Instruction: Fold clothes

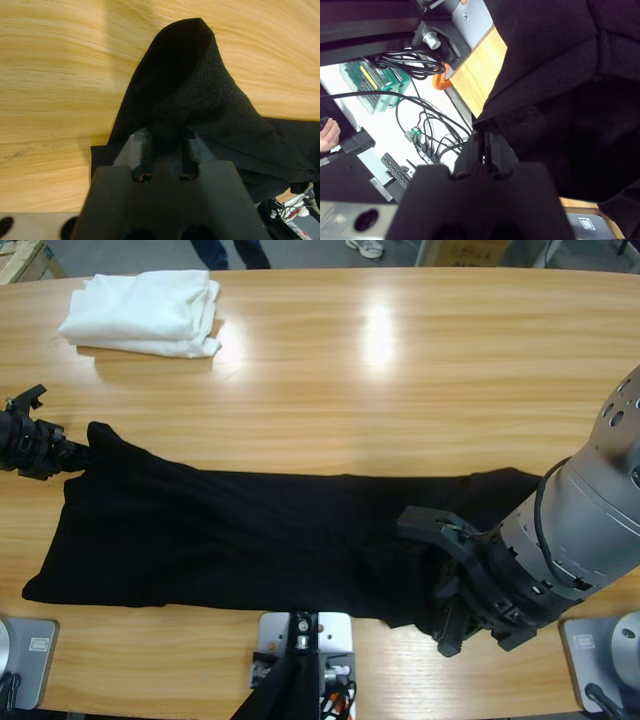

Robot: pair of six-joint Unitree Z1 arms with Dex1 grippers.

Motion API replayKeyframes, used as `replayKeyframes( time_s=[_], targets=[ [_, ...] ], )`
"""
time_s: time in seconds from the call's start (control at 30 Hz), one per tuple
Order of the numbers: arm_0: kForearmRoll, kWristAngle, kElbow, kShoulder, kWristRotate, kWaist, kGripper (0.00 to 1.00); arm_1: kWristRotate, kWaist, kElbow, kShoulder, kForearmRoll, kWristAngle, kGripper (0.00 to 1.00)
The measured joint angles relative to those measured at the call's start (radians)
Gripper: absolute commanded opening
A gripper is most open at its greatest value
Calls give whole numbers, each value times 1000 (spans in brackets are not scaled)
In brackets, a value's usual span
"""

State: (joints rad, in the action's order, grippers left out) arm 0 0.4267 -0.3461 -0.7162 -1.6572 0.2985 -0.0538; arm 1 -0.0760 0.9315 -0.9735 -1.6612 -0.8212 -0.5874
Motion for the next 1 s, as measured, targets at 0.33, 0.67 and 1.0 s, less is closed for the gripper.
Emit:
replayKeyframes(
  time_s=[0.33,0.67,1.0],
  targets=[
    [-1,-6,8,16,12,0,0,0,0,0,-4,4,2,0],
    [1,-52,25,220,142,0,0,-32,-8,-126,46,-11,197,0],
    [-27,-79,-54,228,213,25,0,48,-189,-323,47,-28,470,0]
  ],
)
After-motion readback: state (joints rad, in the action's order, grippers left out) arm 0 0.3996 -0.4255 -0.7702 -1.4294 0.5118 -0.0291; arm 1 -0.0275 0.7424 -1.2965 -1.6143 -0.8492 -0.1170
